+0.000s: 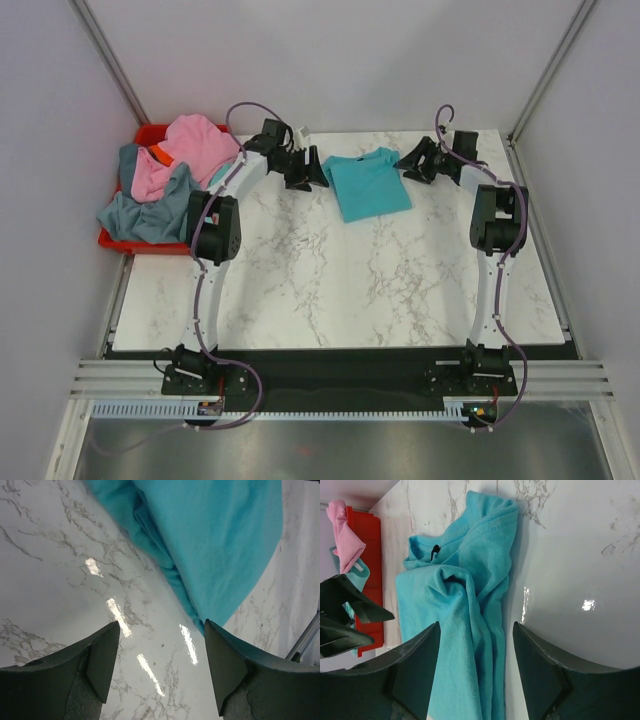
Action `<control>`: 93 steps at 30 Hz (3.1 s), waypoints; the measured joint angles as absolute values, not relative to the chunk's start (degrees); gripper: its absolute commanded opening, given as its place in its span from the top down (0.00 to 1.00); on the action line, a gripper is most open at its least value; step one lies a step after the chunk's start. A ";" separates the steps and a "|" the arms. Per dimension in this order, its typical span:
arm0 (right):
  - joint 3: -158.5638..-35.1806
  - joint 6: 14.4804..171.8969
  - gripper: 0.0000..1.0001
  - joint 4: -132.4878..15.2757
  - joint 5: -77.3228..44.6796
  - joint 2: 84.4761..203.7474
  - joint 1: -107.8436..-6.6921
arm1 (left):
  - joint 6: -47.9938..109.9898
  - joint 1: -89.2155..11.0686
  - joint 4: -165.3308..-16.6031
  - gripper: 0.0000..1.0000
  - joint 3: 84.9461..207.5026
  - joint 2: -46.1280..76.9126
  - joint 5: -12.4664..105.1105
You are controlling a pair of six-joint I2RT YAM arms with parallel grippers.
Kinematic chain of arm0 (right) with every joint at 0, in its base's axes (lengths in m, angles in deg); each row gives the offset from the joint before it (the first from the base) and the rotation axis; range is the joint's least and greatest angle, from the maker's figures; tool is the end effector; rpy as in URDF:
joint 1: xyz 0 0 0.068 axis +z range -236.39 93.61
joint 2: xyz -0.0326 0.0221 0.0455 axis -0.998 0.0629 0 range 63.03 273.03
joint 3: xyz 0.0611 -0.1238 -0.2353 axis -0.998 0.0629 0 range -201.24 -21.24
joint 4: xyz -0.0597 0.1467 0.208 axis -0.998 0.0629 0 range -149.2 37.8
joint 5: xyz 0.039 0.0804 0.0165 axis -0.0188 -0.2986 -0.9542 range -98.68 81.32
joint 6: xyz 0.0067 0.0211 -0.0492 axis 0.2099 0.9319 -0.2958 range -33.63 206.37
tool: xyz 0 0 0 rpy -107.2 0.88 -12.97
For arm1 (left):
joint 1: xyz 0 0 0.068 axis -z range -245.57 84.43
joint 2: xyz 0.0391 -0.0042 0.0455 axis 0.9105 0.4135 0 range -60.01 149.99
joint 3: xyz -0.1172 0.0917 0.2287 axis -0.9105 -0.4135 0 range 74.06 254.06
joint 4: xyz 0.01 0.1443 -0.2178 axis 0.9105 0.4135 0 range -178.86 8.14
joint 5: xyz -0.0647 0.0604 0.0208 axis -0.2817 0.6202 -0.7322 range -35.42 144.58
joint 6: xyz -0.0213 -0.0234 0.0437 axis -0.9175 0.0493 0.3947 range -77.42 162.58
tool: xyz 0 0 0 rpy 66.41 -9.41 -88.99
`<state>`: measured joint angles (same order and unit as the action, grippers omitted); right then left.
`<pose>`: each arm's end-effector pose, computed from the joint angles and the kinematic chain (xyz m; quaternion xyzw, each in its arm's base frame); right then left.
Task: Fold and stack the t-shirts
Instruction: Neatly place the folded tshirt to the corner
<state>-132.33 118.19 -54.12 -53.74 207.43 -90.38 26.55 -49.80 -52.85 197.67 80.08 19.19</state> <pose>0.5504 -0.0130 0.1212 0.0969 0.8426 0.4315 0.3073 0.5113 -0.1660 0.1892 0.0957 0.9023 -0.3607 0.2157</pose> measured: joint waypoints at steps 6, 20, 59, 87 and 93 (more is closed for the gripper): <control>-130.18 119.65 0.32 -56.59 -55.99 207.25 -90.43 | 26.65 -49.80 -52.81 0.24 198.76 84.58 19.56; -123.80 119.85 0.36 -57.42 -59.71 204.41 -90.23 | 26.59 -48.58 -55.08 0.24 203.24 87.73 18.51; -122.18 109.36 1.00 -43.67 -51.14 198.40 -99.87 | 31.44 -47.99 -51.94 0.16 202.72 81.54 22.46; -136.06 89.49 1.00 -33.40 -20.69 197.72 -106.80 | 33.34 -48.25 -49.88 0.16 198.08 77.04 21.28; -138.49 88.05 1.00 -33.46 -16.76 199.01 -107.13 | 33.80 -48.25 -49.60 0.16 197.03 76.12 21.48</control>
